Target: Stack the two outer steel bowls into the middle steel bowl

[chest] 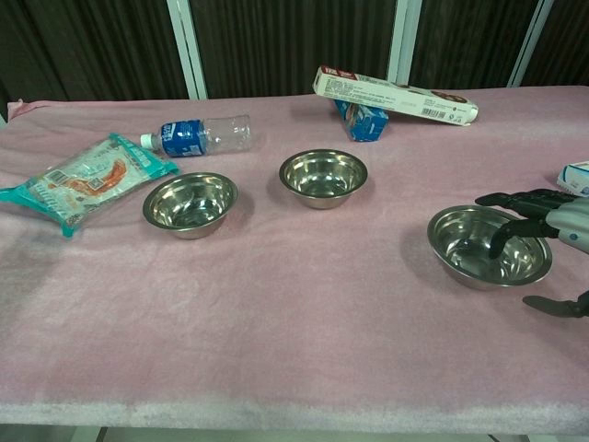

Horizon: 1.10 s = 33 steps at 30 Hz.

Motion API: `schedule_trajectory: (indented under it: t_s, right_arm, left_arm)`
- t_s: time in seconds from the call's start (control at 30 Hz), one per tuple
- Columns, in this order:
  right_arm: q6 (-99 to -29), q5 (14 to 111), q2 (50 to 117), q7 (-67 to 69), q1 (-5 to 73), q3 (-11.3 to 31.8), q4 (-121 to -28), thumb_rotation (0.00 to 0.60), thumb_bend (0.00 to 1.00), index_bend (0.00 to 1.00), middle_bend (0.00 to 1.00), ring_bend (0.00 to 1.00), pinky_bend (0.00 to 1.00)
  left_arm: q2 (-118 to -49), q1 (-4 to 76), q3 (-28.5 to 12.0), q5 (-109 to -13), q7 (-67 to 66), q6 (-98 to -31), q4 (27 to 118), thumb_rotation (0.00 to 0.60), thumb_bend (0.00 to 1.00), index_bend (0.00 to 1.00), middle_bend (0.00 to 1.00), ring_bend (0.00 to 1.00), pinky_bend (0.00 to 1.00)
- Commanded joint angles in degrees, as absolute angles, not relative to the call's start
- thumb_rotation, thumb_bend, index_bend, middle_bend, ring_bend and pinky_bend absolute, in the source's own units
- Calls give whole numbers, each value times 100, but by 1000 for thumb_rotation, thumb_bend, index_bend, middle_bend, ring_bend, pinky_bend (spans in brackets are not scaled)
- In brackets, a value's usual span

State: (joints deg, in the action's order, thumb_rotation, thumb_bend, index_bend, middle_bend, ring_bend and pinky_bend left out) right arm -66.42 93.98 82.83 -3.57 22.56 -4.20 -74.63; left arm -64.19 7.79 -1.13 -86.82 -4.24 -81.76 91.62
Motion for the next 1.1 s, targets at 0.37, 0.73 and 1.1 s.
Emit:
schedule_trajectory:
  t_s: [0.37, 0.73, 1.1]
  right_arm:
    - [-6645, 9423, 8306, -358, 2272, -440, -7411, 600, 422, 475, 0, 0, 0]
    - [-6723, 9420, 8680, -402, 2317, -328, -7014, 600, 594, 710, 15, 0, 0]
    - [-6878, 9407, 8663, -841, 2593, 97, -7208, 600, 659, 789, 59, 0, 0]
  left_arm:
    - [-6450, 793, -111, -8679, -484, -8165, 9168, 600, 371, 0, 36, 54, 148]
    - [-6420, 718, -79, -8687, -404, -8257, 9157, 600, 372, 0, 37, 54, 148]
    - [-6390, 657, -67, -8684, -315, -8324, 9176, 600, 370, 0, 37, 56, 149]
